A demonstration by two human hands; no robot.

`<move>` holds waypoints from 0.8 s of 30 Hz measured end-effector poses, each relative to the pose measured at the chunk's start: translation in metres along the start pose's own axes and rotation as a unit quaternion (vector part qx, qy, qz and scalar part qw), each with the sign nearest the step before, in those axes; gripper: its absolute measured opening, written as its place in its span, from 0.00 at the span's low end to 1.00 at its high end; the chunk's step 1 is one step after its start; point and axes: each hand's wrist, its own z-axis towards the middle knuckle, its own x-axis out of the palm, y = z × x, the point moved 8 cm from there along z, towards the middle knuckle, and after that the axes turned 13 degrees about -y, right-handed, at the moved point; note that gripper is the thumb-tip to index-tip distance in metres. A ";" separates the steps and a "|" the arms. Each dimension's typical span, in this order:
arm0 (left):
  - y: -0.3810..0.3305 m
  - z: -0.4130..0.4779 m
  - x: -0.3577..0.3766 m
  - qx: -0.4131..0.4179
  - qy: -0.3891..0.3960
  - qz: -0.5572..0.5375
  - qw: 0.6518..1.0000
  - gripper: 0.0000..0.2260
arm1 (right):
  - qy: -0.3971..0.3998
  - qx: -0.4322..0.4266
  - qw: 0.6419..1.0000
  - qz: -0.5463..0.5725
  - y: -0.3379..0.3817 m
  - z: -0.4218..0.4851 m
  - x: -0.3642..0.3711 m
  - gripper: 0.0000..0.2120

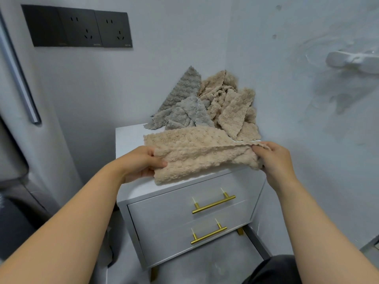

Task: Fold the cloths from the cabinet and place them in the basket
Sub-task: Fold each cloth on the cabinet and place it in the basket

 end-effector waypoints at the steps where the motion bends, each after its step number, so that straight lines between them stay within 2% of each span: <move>1: 0.004 -0.001 0.002 -0.017 0.031 -0.043 0.998 0.04 | 0.007 0.013 1.000 0.008 -0.001 0.001 0.000 0.06; 2: 0.007 -0.004 0.005 -0.030 0.064 -0.073 0.995 0.06 | 0.020 0.022 1.000 0.004 -0.001 0.001 0.000 0.05; 4: 0.014 -0.006 0.007 -0.047 0.110 -0.098 0.988 0.23 | 0.055 0.038 0.998 -0.017 0.000 0.001 0.003 0.05; 6: 0.016 -0.005 0.005 -0.050 0.122 -0.119 0.984 0.29 | 0.087 0.042 0.994 -0.053 0.001 0.001 0.005 0.06; 8: 0.014 -0.002 0.001 -0.053 0.099 -0.139 0.984 0.27 | 0.095 0.026 0.989 -0.108 0.003 0.003 0.008 0.08; 11: 0.004 0.010 -0.011 -0.029 0.015 -0.149 0.988 0.14 | 0.064 -0.015 0.981 -0.181 0.006 0.012 0.015 0.11; 16: -0.016 0.034 -0.026 0.033 -0.142 -0.030 0.989 0.06 | -0.017 -0.131 0.947 -0.294 0.019 0.034 0.033 0.07; 20: -0.028 0.052 -0.034 0.122 -0.258 0.081 0.955 0.08 | -0.071 -0.147 0.935 -0.314 0.015 0.049 0.043 0.12; 24: -0.020 0.072 -0.036 0.148 -0.330 0.164 0.918 0.05 | -0.091 -0.155 0.914 -0.363 -0.001 0.049 0.053 0.13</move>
